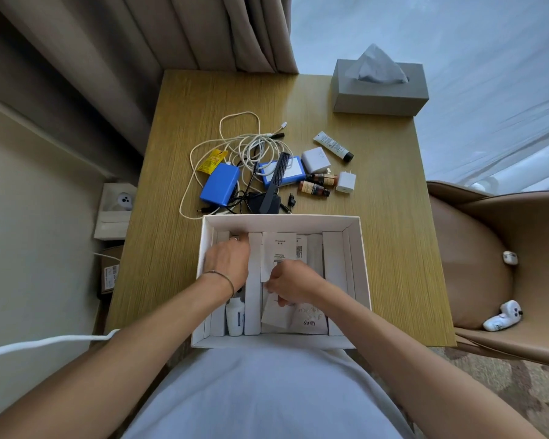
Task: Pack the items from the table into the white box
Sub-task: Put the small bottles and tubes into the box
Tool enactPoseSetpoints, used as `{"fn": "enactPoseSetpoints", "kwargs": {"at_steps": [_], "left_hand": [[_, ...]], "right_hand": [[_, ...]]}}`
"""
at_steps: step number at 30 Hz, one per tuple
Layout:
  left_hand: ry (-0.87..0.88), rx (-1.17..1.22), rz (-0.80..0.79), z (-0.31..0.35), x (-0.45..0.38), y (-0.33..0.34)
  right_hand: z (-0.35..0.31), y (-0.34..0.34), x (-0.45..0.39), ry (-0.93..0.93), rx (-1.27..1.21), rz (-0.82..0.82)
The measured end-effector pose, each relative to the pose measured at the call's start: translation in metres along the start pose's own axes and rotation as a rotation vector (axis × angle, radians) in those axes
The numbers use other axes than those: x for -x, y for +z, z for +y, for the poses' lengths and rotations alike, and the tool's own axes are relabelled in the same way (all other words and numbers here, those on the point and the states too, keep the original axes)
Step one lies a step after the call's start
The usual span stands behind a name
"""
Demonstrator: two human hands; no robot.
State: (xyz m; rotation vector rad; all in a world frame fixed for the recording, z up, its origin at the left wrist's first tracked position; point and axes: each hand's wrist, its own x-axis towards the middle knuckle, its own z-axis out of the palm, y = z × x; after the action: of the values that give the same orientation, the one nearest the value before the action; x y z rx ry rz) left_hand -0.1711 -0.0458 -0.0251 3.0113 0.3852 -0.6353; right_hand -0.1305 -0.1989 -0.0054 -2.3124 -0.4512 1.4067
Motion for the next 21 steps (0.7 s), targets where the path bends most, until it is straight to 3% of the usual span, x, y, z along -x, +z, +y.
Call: {"fn": "enactPoseSetpoints", "kwargs": {"at_steps": [7,16,21], "left_hand": [[0.066,0.02,0.12,0.014,0.022,-0.019],[0.393,0.156,0.446,0.035,0.028,-0.081],[0.382,0.235,0.448,0.044,-0.01,-0.103]], "right_hand": [[0.001,-0.019,0.009,-0.061,-0.036,0.101],[-0.006,-0.094,0.036,-0.083,0.064,0.52],[0.008,-0.151,0.033,-0.034,0.043,0.639]]}}
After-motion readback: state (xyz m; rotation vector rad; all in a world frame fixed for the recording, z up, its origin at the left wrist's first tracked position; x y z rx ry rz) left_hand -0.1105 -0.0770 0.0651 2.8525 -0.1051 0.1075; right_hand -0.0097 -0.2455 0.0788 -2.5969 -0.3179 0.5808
